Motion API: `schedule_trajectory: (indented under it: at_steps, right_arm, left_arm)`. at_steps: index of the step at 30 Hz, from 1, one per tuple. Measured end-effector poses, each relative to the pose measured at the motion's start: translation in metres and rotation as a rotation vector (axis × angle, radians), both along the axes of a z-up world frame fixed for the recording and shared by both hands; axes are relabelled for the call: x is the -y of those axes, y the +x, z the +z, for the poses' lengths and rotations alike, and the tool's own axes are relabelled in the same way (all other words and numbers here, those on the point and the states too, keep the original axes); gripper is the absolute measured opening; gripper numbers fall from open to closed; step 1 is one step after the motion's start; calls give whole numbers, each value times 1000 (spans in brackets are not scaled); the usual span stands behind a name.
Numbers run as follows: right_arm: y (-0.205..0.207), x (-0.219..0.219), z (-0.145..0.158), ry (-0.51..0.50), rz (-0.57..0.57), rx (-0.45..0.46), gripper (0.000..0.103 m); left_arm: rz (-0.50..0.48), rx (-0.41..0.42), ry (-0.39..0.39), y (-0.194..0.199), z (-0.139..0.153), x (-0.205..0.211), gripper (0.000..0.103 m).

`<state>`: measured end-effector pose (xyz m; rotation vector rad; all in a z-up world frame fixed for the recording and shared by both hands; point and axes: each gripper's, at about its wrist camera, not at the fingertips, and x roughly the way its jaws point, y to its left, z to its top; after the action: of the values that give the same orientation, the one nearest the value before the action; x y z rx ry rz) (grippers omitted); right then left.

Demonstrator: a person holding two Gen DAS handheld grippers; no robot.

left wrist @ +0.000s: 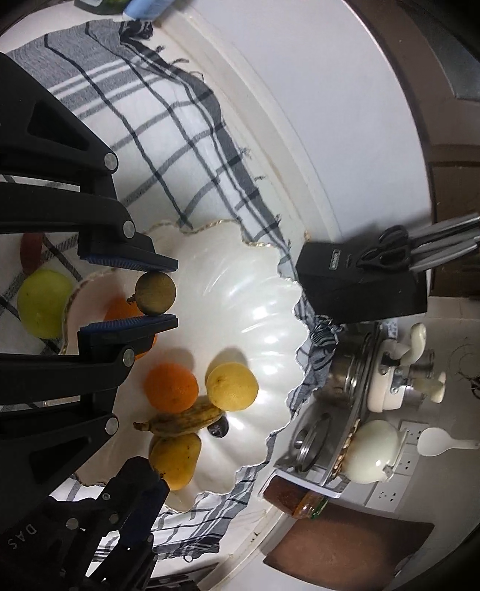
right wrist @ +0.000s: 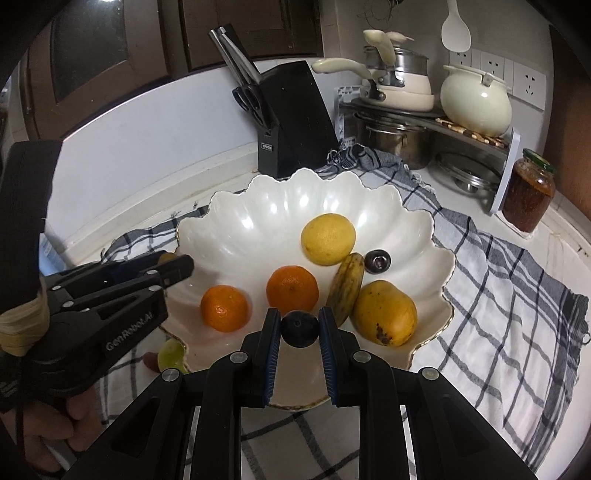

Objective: Organize fruits
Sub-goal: 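Lift both held fruits and carry them over the white bowl, then open both tools to release the fruits into the bowl, then raise both tools and move them toward the red grape and green apple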

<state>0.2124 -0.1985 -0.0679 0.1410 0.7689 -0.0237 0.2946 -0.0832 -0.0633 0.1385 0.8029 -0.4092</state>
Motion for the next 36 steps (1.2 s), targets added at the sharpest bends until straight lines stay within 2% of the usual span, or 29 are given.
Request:
schedule_trajectory:
  at_steps: [3,7,9,10,11,12,13,15,17,25,36]
  right_arm:
    - [1,1,-3,5,-1,-11,22]
    - [2,1,-4,9,-5,-21,23]
    - [1,2,-2,6,-19,-15,32]
    - [-1,3,-1,3,-27,-10,41]
    - [-2,3,0,-3,-39,-2,51]
    - [-4,4,2,-8,-52,6,56]
    - [-6,5,4,-11,-65,14,63]
    - [-9,8,7,-14,-87,24,70]
    - [-11,9,8,-16,-101,28,76]
    - [-21,3,13,-23,-101,38,78]
    - [-37,-15,22,-34,-71,73,78]
  left_arm:
    - [-4,-21,-5,3,-5,2,24]
    - [3,-24,-6,2,-5,1,30]
    - [8,-16,-3,1,-2,0,33]
    - [10,-12,1,1,-1,-1,36]
    - [13,-7,4,0,0,-1,40]
    - [18,-2,4,-1,2,-3,43]
    - [22,4,5,-3,4,-4,52]
    - [31,24,13,-7,8,-6,63]
    - [41,38,20,-11,11,-9,65]
    - [77,54,34,-25,18,-21,77]
    - [128,66,44,-49,25,-46,78]
